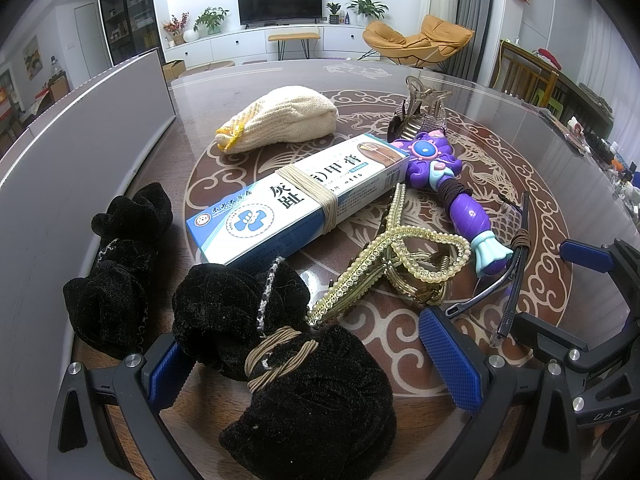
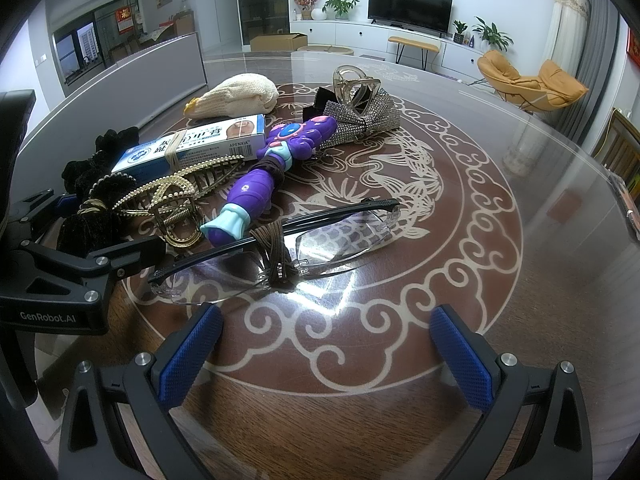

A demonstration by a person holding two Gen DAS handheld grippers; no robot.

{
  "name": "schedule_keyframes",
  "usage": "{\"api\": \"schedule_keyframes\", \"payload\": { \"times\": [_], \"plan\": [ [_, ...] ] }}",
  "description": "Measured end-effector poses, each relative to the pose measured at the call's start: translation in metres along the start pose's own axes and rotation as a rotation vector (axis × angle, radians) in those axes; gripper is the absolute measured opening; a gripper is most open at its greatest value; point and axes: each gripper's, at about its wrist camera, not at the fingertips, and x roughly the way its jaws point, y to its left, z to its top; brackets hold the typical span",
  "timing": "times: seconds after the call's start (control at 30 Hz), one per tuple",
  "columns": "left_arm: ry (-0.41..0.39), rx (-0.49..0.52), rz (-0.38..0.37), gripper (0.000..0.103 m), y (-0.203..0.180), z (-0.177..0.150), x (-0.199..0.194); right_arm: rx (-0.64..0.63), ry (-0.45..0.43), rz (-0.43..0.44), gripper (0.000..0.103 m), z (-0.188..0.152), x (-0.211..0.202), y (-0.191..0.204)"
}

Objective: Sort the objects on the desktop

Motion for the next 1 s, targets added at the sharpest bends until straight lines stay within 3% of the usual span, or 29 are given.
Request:
{"api": "schedule_keyframes", "payload": {
  "times": [0.77, 0.87, 1.0],
  "plan": [
    [0.000, -0.016, 0.010, 0.103, 0.002, 0.004, 0.012, 0.000, 0.000, -0.001, 0.103, 0.000, 0.000, 0.000],
    [0.066, -0.044, 0.019, 0.100, 0.006, -0.002, 0.000, 0.000, 0.000, -0.001, 0.103, 0.000, 0.000, 0.000],
    [-0.093, -0.102, 0.078, 0.099, 0.021, -0.030, -0.062, 0.002, -0.001, 0.001, 0.103, -0.001, 0.000, 0.000]
  ]
}}
